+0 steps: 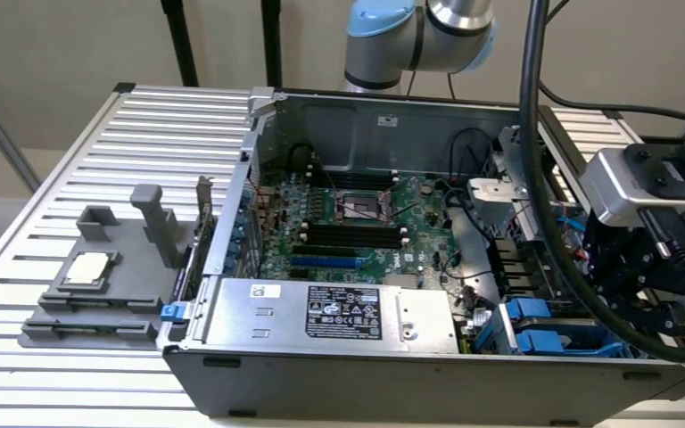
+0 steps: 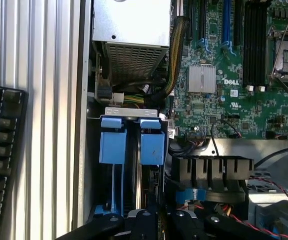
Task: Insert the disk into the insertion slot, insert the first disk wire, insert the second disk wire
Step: 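Insert the first disk wire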
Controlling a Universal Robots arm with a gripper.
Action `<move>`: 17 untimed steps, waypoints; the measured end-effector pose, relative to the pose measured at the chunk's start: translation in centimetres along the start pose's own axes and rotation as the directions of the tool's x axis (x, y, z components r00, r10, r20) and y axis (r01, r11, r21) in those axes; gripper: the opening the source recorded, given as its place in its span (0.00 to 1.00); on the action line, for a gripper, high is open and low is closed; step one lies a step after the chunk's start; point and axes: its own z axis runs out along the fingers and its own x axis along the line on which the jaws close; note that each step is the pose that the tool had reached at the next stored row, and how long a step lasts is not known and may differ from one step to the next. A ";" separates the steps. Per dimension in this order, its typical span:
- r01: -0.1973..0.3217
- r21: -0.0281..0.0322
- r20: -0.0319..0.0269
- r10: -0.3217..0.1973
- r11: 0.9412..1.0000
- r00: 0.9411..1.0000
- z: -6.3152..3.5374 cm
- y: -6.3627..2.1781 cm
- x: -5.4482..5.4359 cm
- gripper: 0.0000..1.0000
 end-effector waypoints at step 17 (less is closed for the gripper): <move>0.000 0.001 0.000 0.000 1.000 1.000 0.30 -0.10 0.0 0.16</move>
